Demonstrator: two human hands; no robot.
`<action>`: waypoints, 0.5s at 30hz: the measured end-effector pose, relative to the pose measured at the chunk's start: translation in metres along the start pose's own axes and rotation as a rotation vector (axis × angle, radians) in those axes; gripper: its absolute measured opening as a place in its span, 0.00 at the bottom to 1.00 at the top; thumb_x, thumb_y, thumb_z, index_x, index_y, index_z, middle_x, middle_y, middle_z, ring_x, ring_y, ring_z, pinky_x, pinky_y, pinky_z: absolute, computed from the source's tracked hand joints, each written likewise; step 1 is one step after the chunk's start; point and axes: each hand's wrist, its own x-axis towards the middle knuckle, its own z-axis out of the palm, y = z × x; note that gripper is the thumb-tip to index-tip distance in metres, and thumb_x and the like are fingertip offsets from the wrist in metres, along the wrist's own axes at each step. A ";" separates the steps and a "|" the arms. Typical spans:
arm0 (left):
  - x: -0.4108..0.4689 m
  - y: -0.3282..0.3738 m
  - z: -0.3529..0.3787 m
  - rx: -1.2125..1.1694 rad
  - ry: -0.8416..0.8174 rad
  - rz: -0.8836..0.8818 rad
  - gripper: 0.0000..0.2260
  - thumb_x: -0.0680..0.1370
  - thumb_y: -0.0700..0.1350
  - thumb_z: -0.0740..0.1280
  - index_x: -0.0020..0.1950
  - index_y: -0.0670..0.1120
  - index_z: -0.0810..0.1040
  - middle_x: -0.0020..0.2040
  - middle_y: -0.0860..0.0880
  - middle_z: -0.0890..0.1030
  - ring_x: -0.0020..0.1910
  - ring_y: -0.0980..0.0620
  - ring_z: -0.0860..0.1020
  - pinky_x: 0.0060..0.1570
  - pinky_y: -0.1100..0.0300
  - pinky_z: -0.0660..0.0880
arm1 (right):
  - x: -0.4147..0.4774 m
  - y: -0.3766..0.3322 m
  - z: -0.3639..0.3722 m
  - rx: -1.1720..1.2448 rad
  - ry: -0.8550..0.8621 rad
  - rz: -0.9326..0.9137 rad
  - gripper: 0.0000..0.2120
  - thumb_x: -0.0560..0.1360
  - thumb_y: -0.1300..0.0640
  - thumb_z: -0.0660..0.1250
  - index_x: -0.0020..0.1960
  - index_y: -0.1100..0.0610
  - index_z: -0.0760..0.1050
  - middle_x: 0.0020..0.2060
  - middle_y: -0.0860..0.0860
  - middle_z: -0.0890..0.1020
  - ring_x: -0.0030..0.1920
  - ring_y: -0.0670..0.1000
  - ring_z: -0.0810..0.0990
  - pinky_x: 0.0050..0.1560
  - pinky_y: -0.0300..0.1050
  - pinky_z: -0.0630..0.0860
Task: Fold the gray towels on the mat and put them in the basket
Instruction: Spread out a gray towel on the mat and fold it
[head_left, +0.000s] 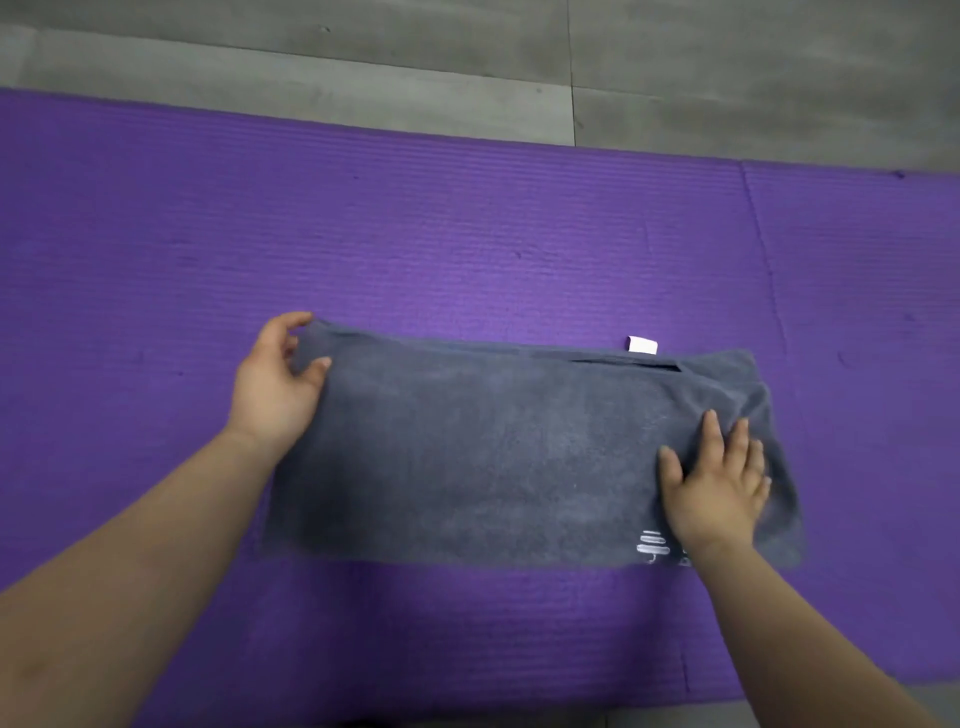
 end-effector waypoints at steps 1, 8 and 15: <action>0.001 0.002 0.001 0.043 0.037 0.011 0.19 0.75 0.33 0.63 0.65 0.39 0.68 0.54 0.39 0.78 0.51 0.58 0.79 0.53 0.67 0.71 | 0.005 0.000 -0.001 -0.003 -0.013 0.000 0.30 0.77 0.49 0.58 0.75 0.54 0.50 0.76 0.56 0.48 0.76 0.57 0.44 0.73 0.56 0.42; 0.009 0.000 0.002 0.239 -0.019 0.098 0.26 0.73 0.31 0.60 0.70 0.44 0.64 0.66 0.38 0.72 0.65 0.39 0.70 0.67 0.53 0.64 | 0.029 -0.009 -0.016 -0.053 -0.083 -0.068 0.31 0.77 0.48 0.58 0.75 0.52 0.48 0.76 0.55 0.45 0.76 0.57 0.42 0.73 0.57 0.41; 0.025 0.003 -0.006 0.247 -0.045 0.073 0.28 0.72 0.32 0.65 0.71 0.41 0.62 0.67 0.37 0.69 0.66 0.39 0.68 0.66 0.58 0.62 | -0.029 -0.019 0.018 0.096 0.249 -0.018 0.37 0.65 0.44 0.49 0.68 0.63 0.66 0.70 0.65 0.64 0.69 0.68 0.62 0.68 0.68 0.51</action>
